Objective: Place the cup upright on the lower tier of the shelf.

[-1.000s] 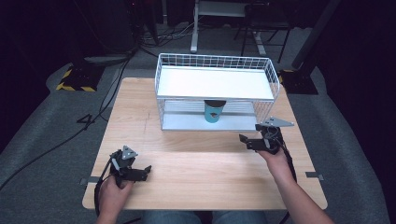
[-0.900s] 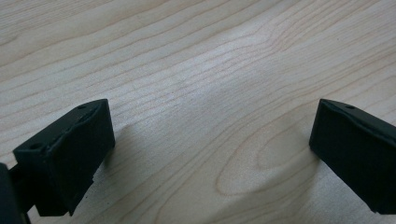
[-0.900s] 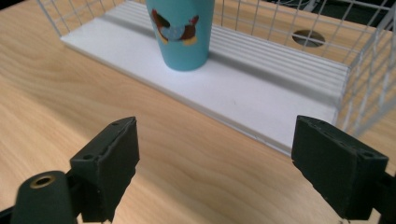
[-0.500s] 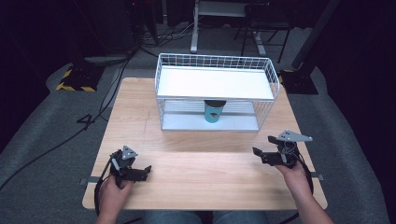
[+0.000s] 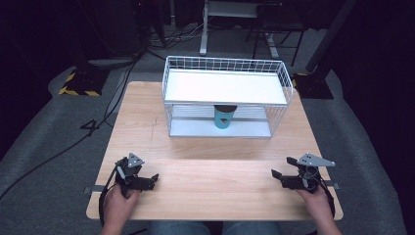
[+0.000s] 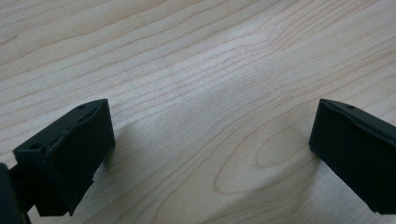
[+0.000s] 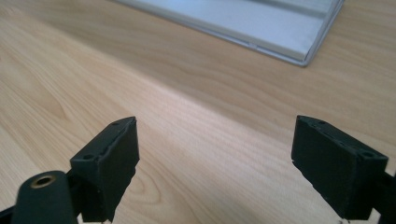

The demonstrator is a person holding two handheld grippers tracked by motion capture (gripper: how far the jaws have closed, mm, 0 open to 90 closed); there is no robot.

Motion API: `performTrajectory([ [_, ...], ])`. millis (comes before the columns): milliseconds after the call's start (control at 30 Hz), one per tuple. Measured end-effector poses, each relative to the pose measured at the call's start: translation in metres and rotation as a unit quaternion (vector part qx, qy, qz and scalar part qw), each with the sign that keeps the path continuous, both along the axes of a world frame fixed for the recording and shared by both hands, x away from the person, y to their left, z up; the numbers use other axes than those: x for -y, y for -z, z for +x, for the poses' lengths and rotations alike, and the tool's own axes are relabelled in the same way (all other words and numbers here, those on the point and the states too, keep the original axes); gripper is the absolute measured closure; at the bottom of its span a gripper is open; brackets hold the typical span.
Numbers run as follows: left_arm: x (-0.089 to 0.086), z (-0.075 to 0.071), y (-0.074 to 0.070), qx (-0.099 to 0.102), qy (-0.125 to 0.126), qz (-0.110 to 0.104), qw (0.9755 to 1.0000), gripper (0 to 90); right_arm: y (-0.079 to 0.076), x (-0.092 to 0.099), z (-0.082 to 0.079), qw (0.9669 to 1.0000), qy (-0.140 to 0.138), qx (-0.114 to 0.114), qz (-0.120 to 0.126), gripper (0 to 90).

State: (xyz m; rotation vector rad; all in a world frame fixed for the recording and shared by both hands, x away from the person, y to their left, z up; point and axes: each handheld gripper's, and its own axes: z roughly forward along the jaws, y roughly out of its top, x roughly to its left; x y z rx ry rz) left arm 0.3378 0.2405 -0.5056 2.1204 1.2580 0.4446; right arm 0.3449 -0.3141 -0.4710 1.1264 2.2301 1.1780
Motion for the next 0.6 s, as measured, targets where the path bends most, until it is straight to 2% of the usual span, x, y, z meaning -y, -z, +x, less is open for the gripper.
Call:
performTrajectory([
  [33, 0.000, 0.000, 0.000, 0.000, 0.000, 0.000, 1.0000, 0.5, 0.000, 0.000, 0.000, 1.0000, 0.000, 0.000, 0.000, 15.6],
  [67, 0.000, 0.000, 0.000, 0.000, 0.000, 0.000, 1.0000, 0.5, 0.004, 0.001, -0.002, 0.9999, 0.000, -0.003, -0.011, 15.6],
  [133, 0.000, 0.000, 0.000, 0.000, 0.000, 0.000, 1.0000, 0.5, 0.006, 0.002, -0.004, 0.9999, -0.001, -0.005, -0.012, 15.7],
  [333, 0.000, 0.000, 0.000, 0.000, 0.000, 0.000, 1.0000, 0.5, 0.023, 0.008, -0.011, 0.9991, 0.005, -0.031, -0.029, 15.6],
  [467, 0.000, 0.000, 0.000, 0.000, 0.000, 0.000, 1.0000, 0.5, 0.028, 0.009, -0.014, 0.9987, 0.005, -0.033, -0.037, 15.6],
  [533, 0.000, 0.000, 0.000, 0.002, 0.000, 0.000, 1.0000, 0.5, 0.032, 0.008, -0.014, 0.9979, 0.002, -0.041, -0.051, 15.4],
  [600, 0.000, 0.001, 0.000, 0.002, -0.001, -0.001, 1.0000, 0.5, 0.033, 0.007, -0.015, 0.9978, -0.001, -0.037, -0.056, 15.3],
])
